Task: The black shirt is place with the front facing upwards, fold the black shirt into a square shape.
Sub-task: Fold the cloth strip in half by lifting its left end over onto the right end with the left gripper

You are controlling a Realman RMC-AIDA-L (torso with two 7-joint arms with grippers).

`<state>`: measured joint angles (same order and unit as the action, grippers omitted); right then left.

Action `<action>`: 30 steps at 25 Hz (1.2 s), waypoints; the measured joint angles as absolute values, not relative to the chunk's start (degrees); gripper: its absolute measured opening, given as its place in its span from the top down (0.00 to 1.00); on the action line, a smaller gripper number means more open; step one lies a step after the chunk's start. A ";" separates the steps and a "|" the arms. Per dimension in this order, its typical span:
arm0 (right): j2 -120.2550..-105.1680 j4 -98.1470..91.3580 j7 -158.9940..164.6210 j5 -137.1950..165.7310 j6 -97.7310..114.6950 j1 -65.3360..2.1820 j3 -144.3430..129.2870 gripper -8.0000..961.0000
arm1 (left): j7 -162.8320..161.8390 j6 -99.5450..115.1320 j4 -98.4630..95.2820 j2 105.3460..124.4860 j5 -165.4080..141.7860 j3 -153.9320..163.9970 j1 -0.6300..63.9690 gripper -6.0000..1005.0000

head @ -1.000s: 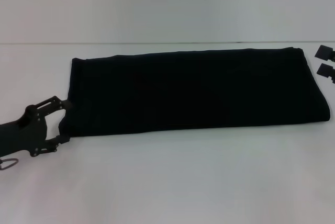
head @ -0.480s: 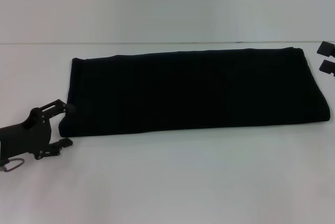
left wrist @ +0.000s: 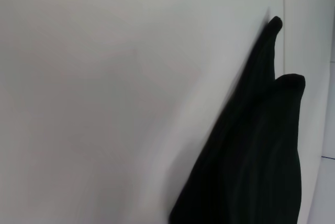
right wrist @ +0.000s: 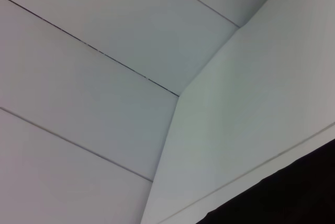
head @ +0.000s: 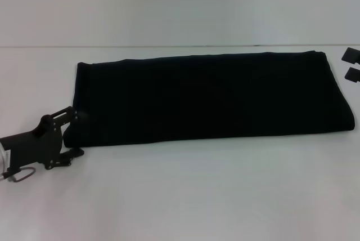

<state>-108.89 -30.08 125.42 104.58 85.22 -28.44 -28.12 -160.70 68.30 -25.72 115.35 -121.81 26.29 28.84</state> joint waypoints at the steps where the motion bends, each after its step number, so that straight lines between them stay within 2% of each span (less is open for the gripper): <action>1: -108.89 -30.07 125.41 104.60 85.18 -28.40 -28.12 0.14 | -160.69 68.02 -25.53 115.38 -121.81 26.29 29.18 0.07; 15: -108.90 -29.56 124.83 104.60 84.12 -28.00 -28.12 0.14 | -151.69 69.64 -24.60 115.46 -115.78 23.90 33.43 0.07; 30: -108.98 -29.35 124.80 104.58 83.45 -27.92 -28.12 0.14 | -155.50 70.89 -23.32 114.80 -120.24 23.93 29.35 0.07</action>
